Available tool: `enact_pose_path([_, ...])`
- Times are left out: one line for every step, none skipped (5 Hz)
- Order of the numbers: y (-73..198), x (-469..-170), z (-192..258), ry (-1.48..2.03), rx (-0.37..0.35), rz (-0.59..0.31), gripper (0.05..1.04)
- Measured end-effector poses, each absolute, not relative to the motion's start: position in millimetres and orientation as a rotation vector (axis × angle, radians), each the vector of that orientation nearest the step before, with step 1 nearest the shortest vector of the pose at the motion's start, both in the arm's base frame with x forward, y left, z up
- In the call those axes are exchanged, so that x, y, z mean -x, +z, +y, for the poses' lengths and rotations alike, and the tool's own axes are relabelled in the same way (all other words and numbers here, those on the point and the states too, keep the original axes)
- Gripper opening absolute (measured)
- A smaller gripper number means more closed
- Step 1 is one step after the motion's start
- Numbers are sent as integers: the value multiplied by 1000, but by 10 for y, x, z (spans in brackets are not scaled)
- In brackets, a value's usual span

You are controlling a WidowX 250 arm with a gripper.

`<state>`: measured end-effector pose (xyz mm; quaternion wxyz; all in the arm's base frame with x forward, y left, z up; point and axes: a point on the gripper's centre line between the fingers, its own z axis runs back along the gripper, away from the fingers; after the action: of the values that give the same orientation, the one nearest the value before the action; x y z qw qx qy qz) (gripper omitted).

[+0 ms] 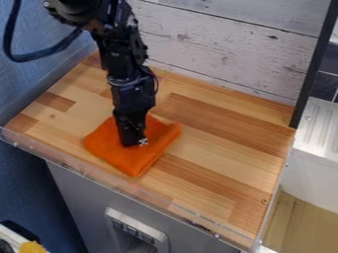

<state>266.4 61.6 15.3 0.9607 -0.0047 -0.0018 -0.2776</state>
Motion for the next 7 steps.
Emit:
enact_pose_path([178,-2611,608,-473,7,-4,63])
enact_pose_path([182,-2606,603,-364,-2,4,63])
enact_pose_path([207,-2626,544,-270,-8,17,63])
enact_pose_path([225,-2646,479,-191,-19,26,63])
enact_pose_path([225,-2651,450,-118,-23,25,63])
enact_pose_path([224,-2669,445,-67,-21,13,63])
enact_pose_path([232,-2691,414,-26,-14,5,63])
